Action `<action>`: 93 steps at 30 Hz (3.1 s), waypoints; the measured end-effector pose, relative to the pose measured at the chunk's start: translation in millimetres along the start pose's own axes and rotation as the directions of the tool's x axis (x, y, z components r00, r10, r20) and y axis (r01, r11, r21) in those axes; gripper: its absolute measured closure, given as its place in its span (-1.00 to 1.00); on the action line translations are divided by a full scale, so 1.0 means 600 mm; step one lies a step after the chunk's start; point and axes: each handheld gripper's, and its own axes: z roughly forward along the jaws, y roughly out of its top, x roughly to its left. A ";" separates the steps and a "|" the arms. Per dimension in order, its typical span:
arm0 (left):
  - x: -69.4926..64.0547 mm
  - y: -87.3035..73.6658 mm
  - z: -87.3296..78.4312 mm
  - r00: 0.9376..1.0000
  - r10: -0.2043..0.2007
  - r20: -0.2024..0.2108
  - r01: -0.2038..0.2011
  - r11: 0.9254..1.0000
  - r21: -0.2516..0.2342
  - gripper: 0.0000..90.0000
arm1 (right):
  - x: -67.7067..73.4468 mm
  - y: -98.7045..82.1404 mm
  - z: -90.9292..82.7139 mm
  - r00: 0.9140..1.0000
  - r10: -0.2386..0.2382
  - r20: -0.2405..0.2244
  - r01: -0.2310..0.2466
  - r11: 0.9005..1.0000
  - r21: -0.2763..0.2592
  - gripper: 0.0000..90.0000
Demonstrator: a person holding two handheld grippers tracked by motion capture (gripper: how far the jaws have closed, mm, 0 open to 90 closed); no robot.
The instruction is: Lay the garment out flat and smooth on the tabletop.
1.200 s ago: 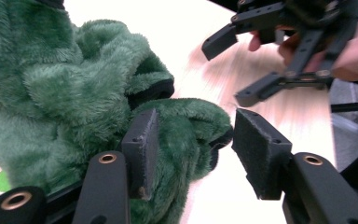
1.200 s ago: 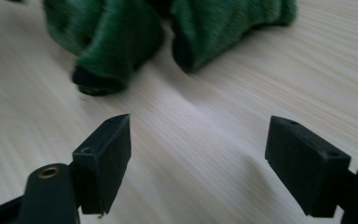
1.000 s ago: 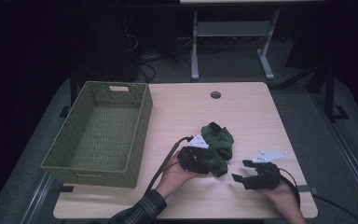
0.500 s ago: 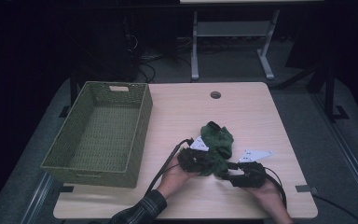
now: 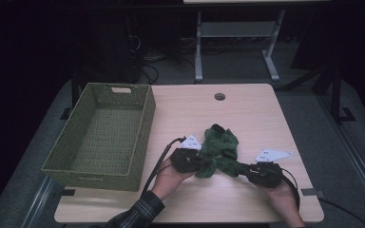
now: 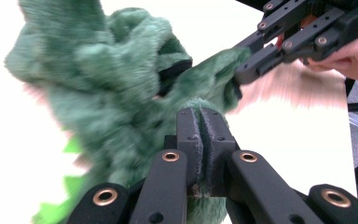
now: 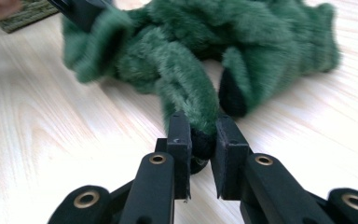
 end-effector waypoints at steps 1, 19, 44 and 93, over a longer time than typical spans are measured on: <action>0.002 -0.002 -0.005 1.000 -0.003 -0.003 0.003 1.000 -0.001 0.93 | -0.004 -0.002 -0.006 1.000 -0.002 0.005 0.002 1.000 -0.001 0.75; 0.042 -0.060 -0.030 0.991 -0.081 -0.110 0.087 0.995 0.052 0.72 | -0.035 -0.025 -0.040 0.996 0.022 0.090 -0.029 0.997 0.071 0.72; -0.013 -0.057 0.000 0.998 -0.060 -0.004 0.060 0.988 0.140 0.99 | -0.019 -0.009 -0.016 0.997 -0.055 0.057 0.050 0.995 0.084 0.99; 0.040 0.013 -0.045 0.998 -0.035 -0.060 0.039 0.996 0.078 0.30 | -0.007 0.016 -0.023 0.994 -0.096 0.045 0.093 0.994 0.060 0.37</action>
